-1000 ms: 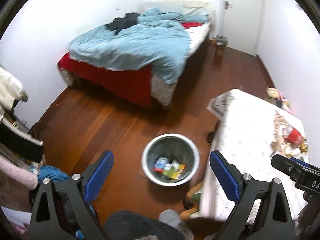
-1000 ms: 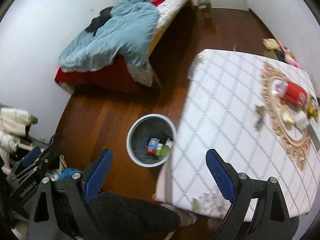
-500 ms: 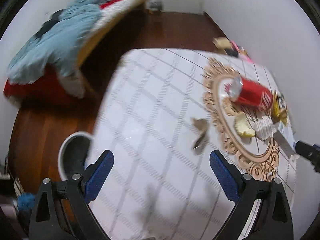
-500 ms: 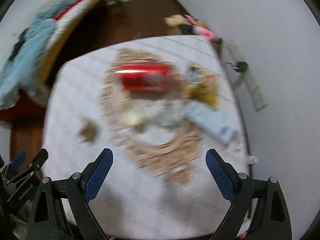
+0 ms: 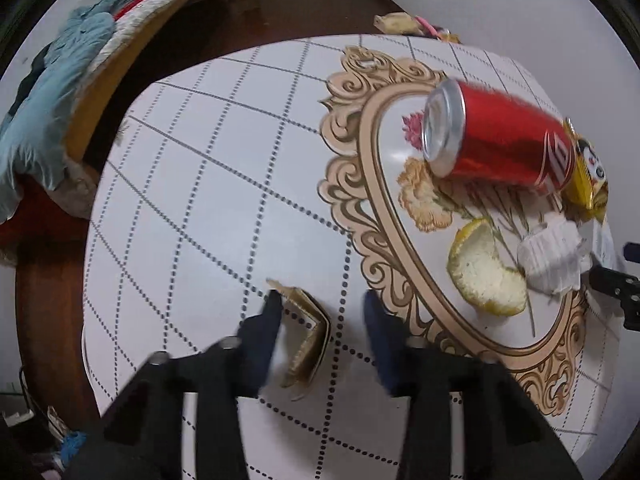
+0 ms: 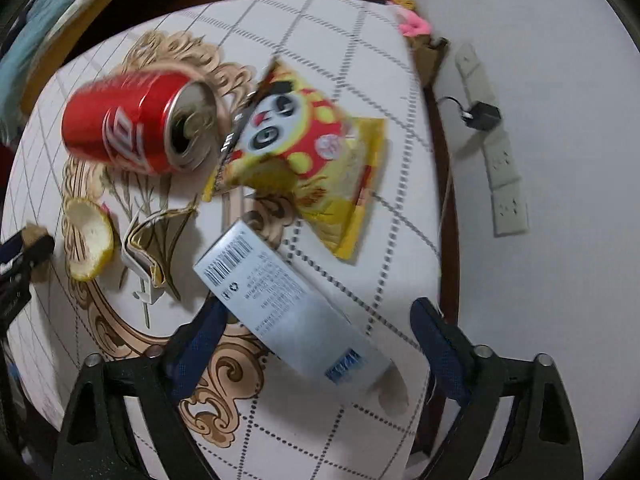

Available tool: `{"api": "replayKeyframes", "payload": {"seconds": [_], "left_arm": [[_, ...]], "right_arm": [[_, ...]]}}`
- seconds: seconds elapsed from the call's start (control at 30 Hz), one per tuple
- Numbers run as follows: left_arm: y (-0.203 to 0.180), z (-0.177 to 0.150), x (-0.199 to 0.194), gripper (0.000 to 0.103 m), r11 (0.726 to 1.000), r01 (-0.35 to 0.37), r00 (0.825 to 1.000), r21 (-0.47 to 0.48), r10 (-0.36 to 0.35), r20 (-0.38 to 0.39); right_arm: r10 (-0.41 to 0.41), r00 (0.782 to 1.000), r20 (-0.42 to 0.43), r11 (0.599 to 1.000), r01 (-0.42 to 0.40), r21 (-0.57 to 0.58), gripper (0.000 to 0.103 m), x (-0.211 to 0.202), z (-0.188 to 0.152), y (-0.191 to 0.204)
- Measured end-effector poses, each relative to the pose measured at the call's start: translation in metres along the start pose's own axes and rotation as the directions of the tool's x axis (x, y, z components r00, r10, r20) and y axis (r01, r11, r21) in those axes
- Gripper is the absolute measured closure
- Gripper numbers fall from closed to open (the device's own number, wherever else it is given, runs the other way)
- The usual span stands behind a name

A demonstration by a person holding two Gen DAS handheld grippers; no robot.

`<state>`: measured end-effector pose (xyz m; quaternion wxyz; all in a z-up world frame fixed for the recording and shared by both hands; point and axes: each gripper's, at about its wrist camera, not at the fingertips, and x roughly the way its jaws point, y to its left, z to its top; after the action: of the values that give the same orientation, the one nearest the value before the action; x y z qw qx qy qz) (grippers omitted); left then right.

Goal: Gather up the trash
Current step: 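Grasp the brown folded paper with the left tool while the right tool grasps the white box, then carry the paper and white box over the trash bin and open both tools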

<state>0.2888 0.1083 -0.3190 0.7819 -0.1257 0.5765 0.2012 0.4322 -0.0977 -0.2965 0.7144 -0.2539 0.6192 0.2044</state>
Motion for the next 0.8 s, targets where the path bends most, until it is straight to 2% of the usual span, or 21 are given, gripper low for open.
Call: {"api": "replayKeyframes", "payload": {"seconds": [0.03, 0.07, 0.27, 0.53, 0.8], "left_arm": [[-0.001, -0.002, 0.001, 0.086, 1.0, -0.008, 1.0, 0.009, 0.008, 0.002], [-0.002, -0.003, 0.001, 0.086, 1.0, -0.015, 1.0, 0.016, 0.015, 0.006], [-0.003, -0.01, -0.013, 0.089, 0.998, -0.039, 0.998, 0.043, 0.037, 0.052], [0.005, -0.016, -0.054, 0.089, 0.998, -0.043, 0.991, 0.039, 0.038, 0.128], [0.019, -0.029, -0.1, 0.089, 0.999, -0.041, 0.979, 0.015, 0.037, 0.199]], "right_arm": [[0.009, 1.0, -0.017, 1.0, -0.01, -0.009, 0.03, 0.005, 0.0, 0.002], [0.018, 0.999, -0.031, 1.0, -0.018, -0.014, 0.04, 0.01, 0.0, 0.004], [0.031, 0.999, -0.02, 0.999, -0.031, 0.007, 0.054, 0.013, -0.006, 0.005], [0.077, 0.996, 0.036, 0.991, -0.08, 0.106, 0.059, -0.016, -0.031, 0.008], [0.156, 0.976, 0.15, 0.967, -0.182, 0.18, 0.062, -0.068, -0.059, 0.031]]}}
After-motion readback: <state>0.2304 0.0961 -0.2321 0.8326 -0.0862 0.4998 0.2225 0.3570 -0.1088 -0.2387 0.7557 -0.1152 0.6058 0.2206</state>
